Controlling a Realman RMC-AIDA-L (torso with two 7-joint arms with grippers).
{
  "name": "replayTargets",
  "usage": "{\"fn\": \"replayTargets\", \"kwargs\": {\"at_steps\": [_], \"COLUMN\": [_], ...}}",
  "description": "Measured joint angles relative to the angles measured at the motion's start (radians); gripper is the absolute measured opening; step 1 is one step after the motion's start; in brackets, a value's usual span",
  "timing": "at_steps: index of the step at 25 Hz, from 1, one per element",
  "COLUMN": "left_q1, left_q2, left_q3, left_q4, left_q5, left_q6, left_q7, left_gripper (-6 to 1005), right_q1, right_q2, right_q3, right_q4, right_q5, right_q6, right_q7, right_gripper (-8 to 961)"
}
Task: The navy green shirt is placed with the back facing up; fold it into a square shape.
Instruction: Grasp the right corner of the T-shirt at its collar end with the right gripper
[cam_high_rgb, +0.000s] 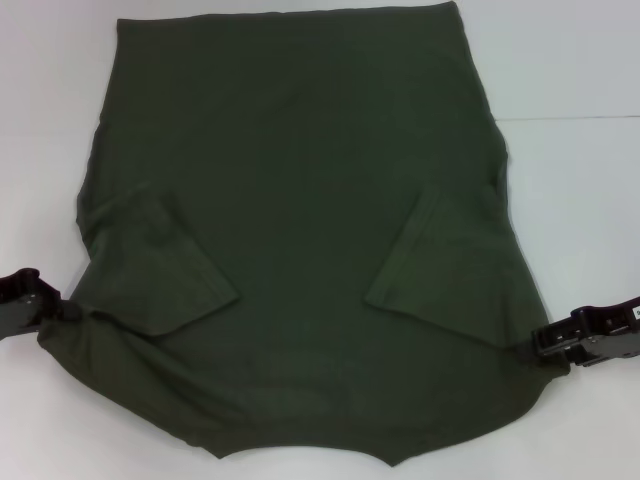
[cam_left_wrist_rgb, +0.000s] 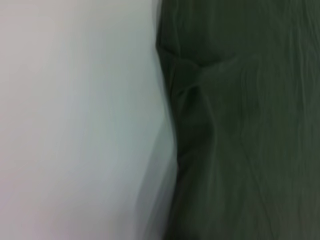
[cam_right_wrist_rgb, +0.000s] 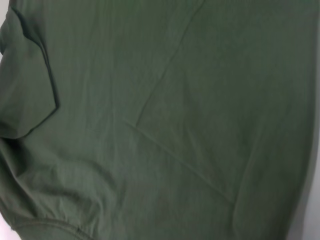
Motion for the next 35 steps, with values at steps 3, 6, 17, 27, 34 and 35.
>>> {"fn": "replayTargets", "kwargs": {"at_steps": [3, 6, 17, 27, 34, 35], "left_q1": [0.0, 0.0, -0.001, -0.001, -0.001, -0.001], "left_q2": [0.0, 0.0, -0.002, -0.002, -0.002, -0.002], "left_q3": [0.0, 0.0, 0.0, 0.0, 0.0, 0.0], "left_q4": [0.0, 0.0, 0.0, 0.0, 0.0, 0.0], "left_q5": [0.0, 0.0, 0.0, 0.0, -0.007, -0.007], "left_q6": [0.0, 0.0, 0.0, 0.0, 0.0, 0.0], "left_q7": [0.0, 0.0, 0.0, 0.001, 0.002, 0.002], "left_gripper": [93, 95, 101, 106, 110, 110], "right_q1": [-0.002, -0.005, -0.01, -0.01, -0.01, -0.01], "right_q2": [0.0, 0.0, -0.004, -0.004, -0.004, -0.004], "right_q3": [0.0, 0.0, 0.0, 0.0, -0.001, -0.001], "right_q4": [-0.003, -0.008, -0.01, -0.01, -0.01, -0.01], "right_q5": [0.0, 0.0, 0.0, -0.001, -0.002, -0.002], "right_q6": [0.0, 0.0, 0.004, 0.023, 0.032, 0.033], "right_q7": [0.0, 0.003, 0.002, -0.013, -0.018, -0.021], "right_gripper": [784, 685, 472, 321, 178, 146]}}
